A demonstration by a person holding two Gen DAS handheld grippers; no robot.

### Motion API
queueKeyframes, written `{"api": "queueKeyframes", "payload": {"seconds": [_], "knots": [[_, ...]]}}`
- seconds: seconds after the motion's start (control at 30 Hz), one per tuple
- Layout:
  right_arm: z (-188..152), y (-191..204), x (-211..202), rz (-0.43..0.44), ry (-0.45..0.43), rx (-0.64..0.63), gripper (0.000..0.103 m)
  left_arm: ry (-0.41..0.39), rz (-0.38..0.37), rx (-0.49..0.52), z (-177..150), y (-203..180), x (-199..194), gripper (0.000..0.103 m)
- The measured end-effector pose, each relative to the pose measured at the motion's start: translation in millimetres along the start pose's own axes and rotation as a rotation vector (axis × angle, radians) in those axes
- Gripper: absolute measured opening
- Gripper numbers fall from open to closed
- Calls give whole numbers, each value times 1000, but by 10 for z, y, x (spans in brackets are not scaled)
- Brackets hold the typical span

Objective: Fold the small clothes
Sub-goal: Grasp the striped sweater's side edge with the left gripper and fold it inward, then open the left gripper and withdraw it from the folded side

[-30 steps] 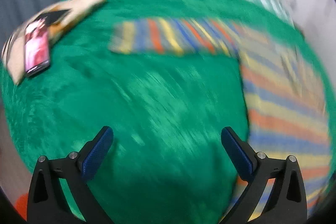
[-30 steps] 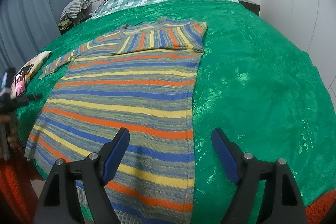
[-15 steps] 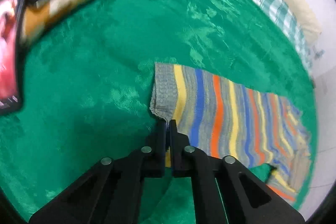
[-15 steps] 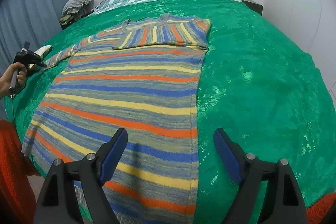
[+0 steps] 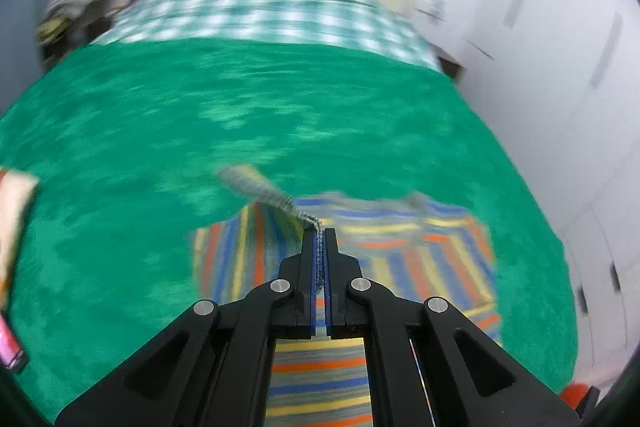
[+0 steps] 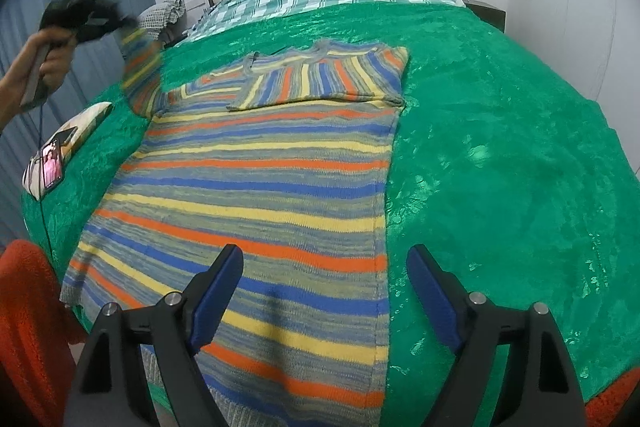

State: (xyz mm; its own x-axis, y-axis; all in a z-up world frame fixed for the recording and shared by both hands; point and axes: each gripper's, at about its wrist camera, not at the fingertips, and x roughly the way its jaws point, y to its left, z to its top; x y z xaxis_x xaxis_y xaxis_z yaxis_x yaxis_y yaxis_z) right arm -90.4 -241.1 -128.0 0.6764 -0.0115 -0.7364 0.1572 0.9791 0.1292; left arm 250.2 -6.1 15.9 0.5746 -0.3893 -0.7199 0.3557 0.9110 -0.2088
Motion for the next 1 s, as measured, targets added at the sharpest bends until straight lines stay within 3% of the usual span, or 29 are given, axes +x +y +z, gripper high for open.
{"api": "queueKeyframes", "payload": {"seconds": [0.07,0.1,0.17,0.33,0.43,0.53,0.63,0.9,1.0], "knots": [[4,-22,0,-3,1,5,83,21,-23,37,-25,-229,191,7],[5,-35,0,-5,3,10,83,56,-35,40,-66,-333,331,32],[1,-56,-10,-5,2,19,83,143,-26,1,-187,-408,564,70],[16,-132,-63,5,-16,49,83,141,-39,-158,-532,-59,472,75],[41,-206,-8,21,-8,90,83,119,65,-196,-919,356,195,83],[54,-263,18,27,-4,119,83,135,185,-188,-1398,646,-54,83],[60,-314,-4,18,-13,139,83,131,259,-204,-1768,848,-224,84],[27,-465,-2,-55,-9,199,83,74,357,-294,-2544,1084,-404,87],[6,-486,0,-79,-4,203,83,94,362,-317,-2614,1138,-420,87]]}}
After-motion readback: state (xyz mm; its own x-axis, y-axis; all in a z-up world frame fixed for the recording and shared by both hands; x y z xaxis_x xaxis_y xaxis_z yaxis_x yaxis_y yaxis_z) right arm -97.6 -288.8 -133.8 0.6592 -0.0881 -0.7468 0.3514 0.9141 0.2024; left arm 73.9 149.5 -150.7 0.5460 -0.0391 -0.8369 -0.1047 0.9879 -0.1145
